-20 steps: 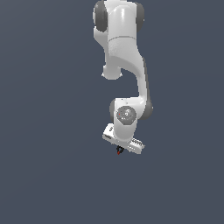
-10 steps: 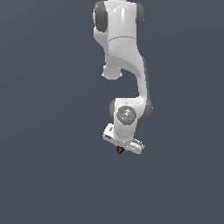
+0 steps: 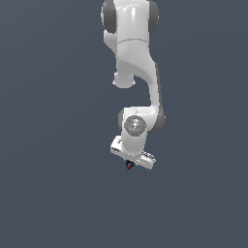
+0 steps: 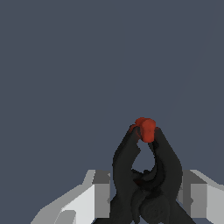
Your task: Pick up the object and move it to a goal position.
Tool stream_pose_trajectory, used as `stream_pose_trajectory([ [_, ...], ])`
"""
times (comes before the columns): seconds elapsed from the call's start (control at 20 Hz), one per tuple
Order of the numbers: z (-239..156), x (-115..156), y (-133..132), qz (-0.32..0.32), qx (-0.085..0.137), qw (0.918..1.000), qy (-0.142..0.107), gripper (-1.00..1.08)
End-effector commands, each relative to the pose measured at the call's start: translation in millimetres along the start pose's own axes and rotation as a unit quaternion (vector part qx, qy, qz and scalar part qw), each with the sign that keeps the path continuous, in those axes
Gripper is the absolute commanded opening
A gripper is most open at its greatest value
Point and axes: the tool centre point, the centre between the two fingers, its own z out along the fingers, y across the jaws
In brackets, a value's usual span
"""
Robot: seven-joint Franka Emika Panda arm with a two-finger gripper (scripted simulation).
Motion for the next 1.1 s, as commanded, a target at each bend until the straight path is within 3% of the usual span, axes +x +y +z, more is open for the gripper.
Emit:
stream_pose_trajectory([
  [0.0, -1, 1, 13, 0.001, 0.0, 1.0, 0.0, -1.0],
  [0.25, -3, 2, 57, 0.001, 0.0, 1.0, 0.0, -1.0],
  [0.8, -8, 8, 182, 0.001, 0.0, 1.0, 0.0, -1.0],
  [1.05, -10, 12, 220, 0.001, 0.0, 1.0, 0.0, -1.0],
])
